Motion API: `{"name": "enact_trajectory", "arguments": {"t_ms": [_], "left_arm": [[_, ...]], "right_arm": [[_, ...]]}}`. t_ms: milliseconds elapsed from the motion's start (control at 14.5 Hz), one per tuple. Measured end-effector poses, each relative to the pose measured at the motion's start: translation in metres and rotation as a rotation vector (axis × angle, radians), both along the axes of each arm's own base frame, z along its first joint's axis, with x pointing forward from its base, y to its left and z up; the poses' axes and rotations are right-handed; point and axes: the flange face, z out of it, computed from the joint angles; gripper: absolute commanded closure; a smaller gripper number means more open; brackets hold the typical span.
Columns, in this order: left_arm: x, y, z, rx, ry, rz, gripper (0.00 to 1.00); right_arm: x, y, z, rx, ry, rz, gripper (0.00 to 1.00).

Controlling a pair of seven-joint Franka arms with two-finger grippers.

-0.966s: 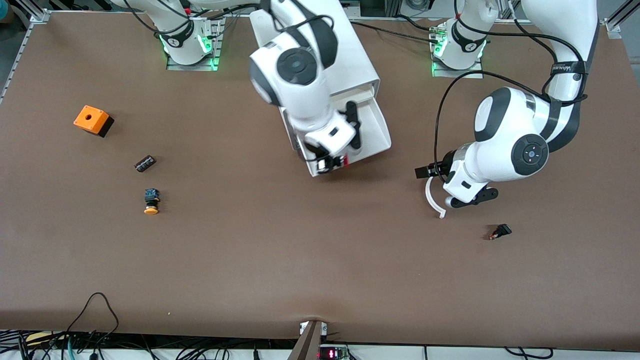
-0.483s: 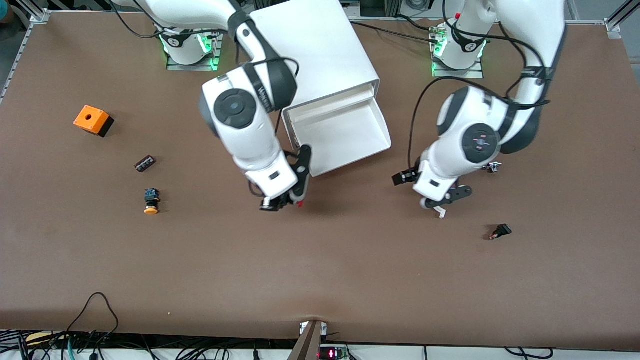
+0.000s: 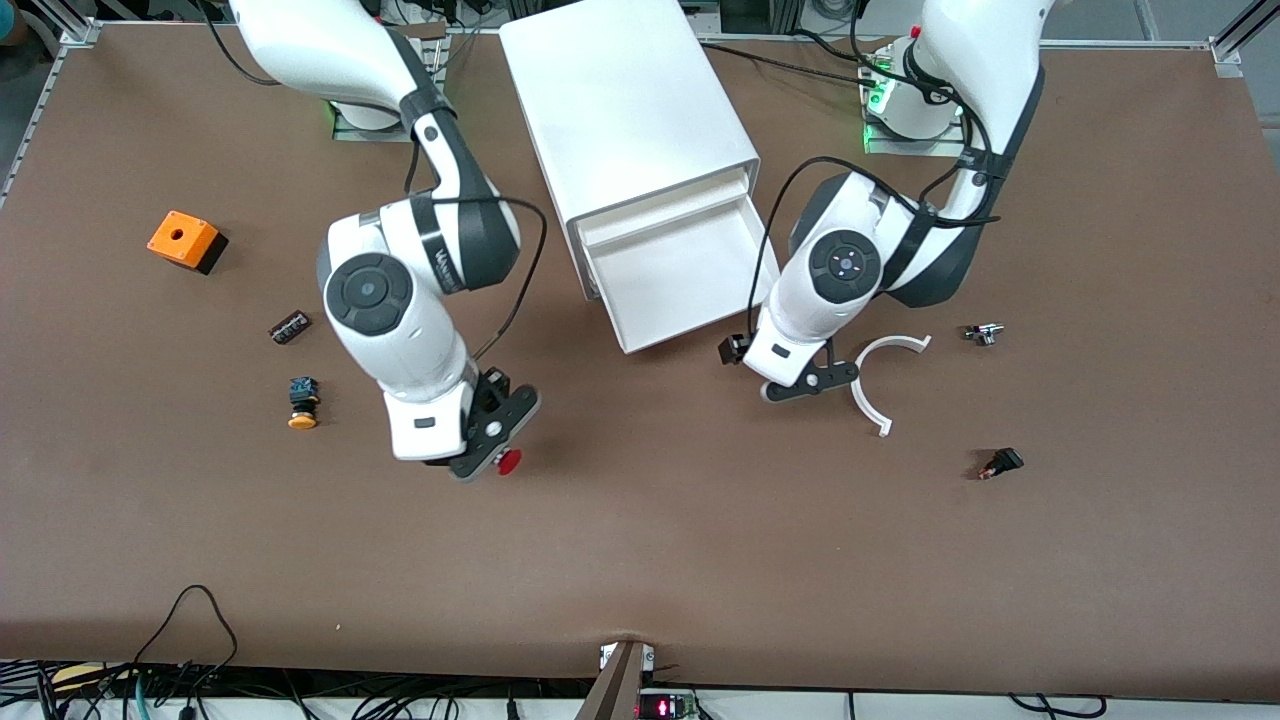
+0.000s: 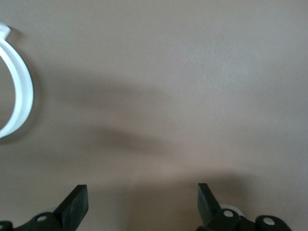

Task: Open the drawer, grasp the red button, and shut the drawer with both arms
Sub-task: 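Lift the red button out of the drawer with the right gripper, then push the drawer closed with the left gripper while the right gripper lowers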

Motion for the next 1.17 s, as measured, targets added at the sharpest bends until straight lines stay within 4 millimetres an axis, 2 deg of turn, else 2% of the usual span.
{"name": "enact_trajectory", "arguments": {"t_ms": [207, 345, 621, 759, 897, 1172], "left_arm": [[-0.017, -0.024, -0.001, -0.012, 0.017, -0.030, 0.00], [-0.027, -0.034, -0.004, -0.011, 0.038, -0.042, 0.00], [-0.042, -0.044, -0.012, -0.006, 0.068, -0.065, 0.00], [-0.048, -0.048, -0.013, -0.004, 0.088, -0.074, 0.00], [-0.055, -0.056, -0.012, -0.026, 0.112, -0.070, 0.00], [-0.068, -0.070, -0.012, -0.054, 0.147, -0.074, 0.00]], "right_arm": [[0.006, -0.036, -0.032, -0.006, 0.045, -0.262, 0.74], [0.006, -0.061, -0.059, -0.022, 0.087, -0.392, 0.74], [-0.017, -0.085, -0.121, -0.084, 0.188, -0.597, 0.73], [-0.029, -0.093, -0.141, -0.120, 0.224, -0.643, 0.73], [-0.035, -0.105, -0.144, -0.147, 0.249, -0.665, 0.73], [-0.050, -0.135, -0.121, -0.148, 0.281, -0.681, 0.73]]}}
